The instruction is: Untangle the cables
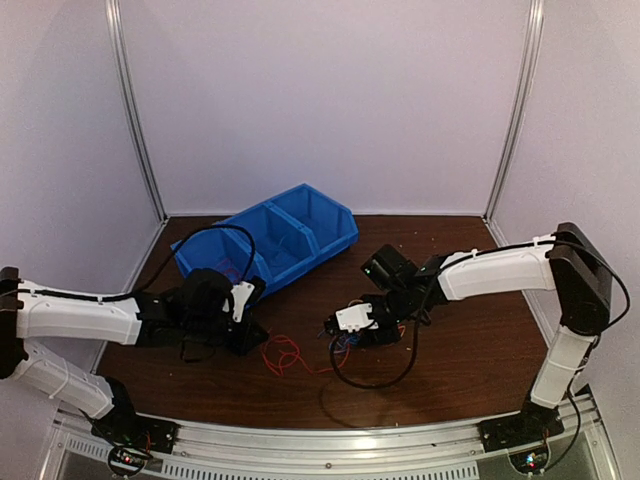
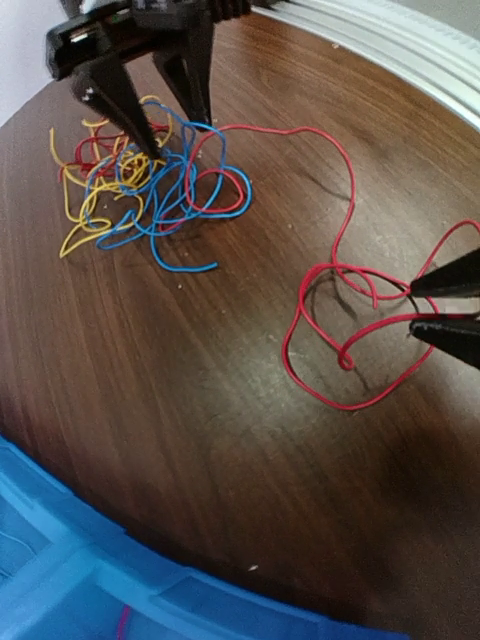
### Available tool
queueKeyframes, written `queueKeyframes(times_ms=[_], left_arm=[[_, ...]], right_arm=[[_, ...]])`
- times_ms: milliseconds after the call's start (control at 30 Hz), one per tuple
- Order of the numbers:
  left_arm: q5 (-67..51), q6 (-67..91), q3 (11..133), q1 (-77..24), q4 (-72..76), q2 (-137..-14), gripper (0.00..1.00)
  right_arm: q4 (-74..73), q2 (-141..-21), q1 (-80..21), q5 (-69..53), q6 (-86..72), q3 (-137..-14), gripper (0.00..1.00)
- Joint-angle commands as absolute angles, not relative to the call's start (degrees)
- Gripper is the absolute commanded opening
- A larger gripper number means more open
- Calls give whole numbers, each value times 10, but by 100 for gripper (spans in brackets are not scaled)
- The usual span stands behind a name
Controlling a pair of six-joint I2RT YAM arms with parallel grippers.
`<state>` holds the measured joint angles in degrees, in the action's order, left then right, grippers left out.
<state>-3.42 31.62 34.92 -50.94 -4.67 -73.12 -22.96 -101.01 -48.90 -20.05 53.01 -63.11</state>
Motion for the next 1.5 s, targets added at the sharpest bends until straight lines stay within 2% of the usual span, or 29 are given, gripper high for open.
queueKeyframes(times_ms=[0, 100, 200, 267, 533, 867, 933, 1067, 1233, 1367, 1467], left_arm=[[-63, 307, 346, -508, -40, -713, 23], [-114, 265, 316, -530, 74, -659, 41], [-149, 252, 226, -544, 251, -605, 49], [-141, 257, 170, -544, 355, -608, 54], [-129, 192, 213, -584, 425, -812, 54], [-62, 114, 289, -626, 457, -963, 53], [-35, 103, 303, -631, 452, -979, 49], [-26, 79, 324, -635, 437, -1000, 33], [-23, 56, 332, -635, 402, -992, 0], [2, 38, 329, -636, 328, -883, 0], [65, 20, 345, -635, 239, -735, 0]], right_arm=[[-232, -1029, -493, -200, 532, -654, 33], [-229, -1029, -493, -213, 524, -653, 18], [-222, -1025, -492, -221, 513, -648, 6], [-219, -1023, -490, -229, 507, -646, 3], [-220, -1019, -470, -289, 473, -645, 1], [-227, -1020, -450, -322, 459, -649, 1], [-228, -1019, -447, -322, 458, -649, 1], [-227, -1018, -445, -326, 456, -647, 2], [-226, -1022, -439, -326, 454, -647, 1], [-224, -1036, -411, -333, 449, -645, 0], [-227, -1048, -369, -344, 439, -649, 0]])
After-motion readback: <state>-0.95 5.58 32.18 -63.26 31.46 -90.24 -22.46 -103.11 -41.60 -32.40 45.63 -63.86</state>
